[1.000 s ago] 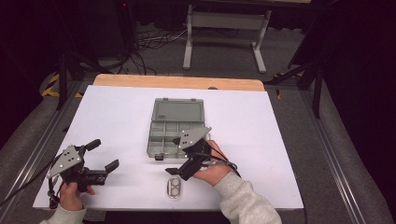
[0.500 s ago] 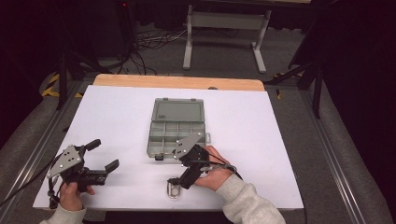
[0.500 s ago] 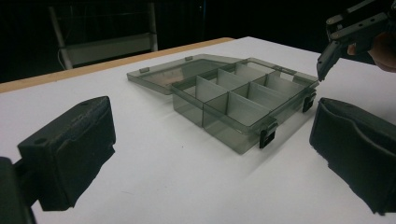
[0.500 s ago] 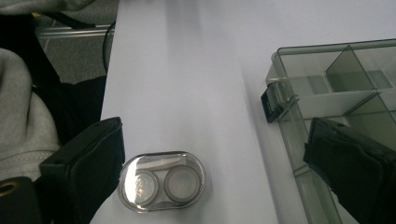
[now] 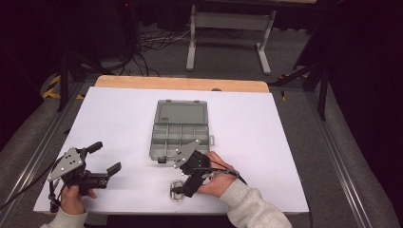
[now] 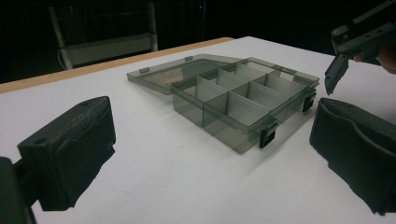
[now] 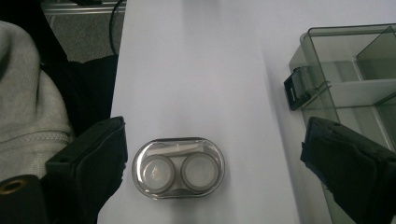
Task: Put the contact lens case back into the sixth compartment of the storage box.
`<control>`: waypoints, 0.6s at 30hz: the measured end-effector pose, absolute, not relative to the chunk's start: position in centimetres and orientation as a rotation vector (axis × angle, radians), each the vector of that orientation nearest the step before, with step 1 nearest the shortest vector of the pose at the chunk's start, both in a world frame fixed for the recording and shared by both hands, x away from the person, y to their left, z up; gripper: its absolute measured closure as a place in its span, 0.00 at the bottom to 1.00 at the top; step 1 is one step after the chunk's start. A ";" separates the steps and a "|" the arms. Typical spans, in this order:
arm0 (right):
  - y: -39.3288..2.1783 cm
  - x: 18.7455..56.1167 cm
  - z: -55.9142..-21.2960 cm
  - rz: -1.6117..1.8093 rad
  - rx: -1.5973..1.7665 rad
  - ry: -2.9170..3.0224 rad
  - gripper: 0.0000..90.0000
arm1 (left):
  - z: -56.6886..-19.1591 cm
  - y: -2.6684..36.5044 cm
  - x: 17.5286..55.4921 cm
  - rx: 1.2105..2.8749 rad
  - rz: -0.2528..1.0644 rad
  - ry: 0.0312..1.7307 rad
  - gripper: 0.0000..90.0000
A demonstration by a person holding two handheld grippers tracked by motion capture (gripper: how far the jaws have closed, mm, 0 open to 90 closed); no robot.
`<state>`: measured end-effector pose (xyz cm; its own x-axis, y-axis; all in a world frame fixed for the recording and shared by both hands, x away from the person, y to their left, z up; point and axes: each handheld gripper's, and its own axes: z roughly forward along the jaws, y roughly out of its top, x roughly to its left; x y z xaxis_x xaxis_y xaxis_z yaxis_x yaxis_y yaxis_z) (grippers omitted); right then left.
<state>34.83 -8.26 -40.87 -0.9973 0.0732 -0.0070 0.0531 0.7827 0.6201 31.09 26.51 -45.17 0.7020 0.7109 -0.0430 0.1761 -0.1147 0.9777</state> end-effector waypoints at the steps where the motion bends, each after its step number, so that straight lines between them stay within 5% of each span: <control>1: -8.2 34.8 -40.9 1.015 0.096 2.941 0.08 | -45.2 26.5 31.1 1.656 0.528 0.727 0.01; 18: -7.4 34.2 -41.9 0.886 0.041 3.005 0.10 | -45.1 26.6 31.1 1.659 0.535 0.723 0.01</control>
